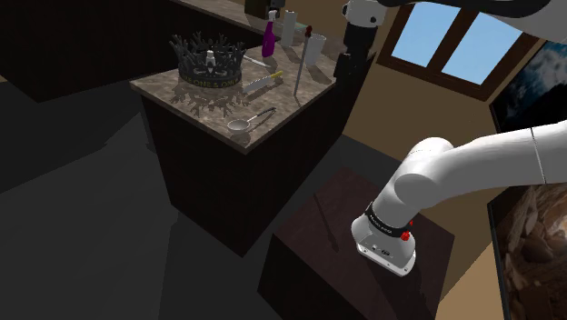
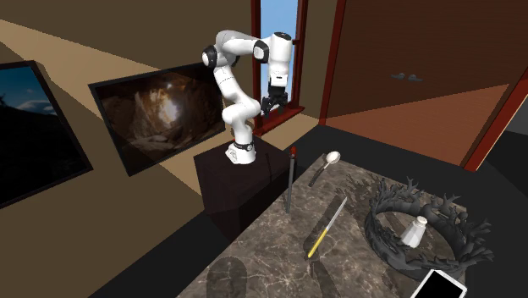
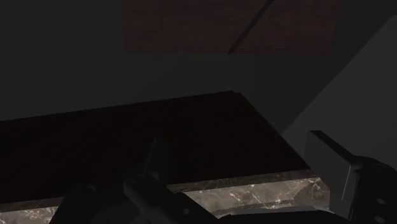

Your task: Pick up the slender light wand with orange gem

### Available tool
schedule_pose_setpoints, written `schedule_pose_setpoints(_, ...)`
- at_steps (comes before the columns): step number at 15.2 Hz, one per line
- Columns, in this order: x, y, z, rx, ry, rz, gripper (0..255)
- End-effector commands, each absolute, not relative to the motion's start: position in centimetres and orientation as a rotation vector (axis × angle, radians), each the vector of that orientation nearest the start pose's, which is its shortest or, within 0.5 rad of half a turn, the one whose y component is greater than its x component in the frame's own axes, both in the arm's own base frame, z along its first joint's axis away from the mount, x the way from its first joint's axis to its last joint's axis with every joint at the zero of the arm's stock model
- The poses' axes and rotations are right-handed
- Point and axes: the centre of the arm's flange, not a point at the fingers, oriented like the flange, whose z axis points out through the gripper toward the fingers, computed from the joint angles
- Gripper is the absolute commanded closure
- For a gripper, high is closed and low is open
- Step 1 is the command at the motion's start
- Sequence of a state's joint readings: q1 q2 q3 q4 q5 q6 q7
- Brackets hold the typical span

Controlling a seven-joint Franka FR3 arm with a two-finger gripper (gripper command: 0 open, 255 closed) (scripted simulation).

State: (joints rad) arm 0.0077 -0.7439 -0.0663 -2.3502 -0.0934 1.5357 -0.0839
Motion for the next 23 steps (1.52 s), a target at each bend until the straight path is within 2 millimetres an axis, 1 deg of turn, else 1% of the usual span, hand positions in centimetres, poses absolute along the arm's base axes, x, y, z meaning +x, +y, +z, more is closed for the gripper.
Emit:
schedule_pose_setpoints(1,31.3,-3.4,57.7,-3.183,-0.071,0.119,0)
schedule_pose_setpoints(12,41.7,-11.8,59.8,-3.171,-0.066,-0.021,0)
schedule_pose_setpoints(23,52.0,-20.3,62.7,-3.153,-0.060,-0.160,0)
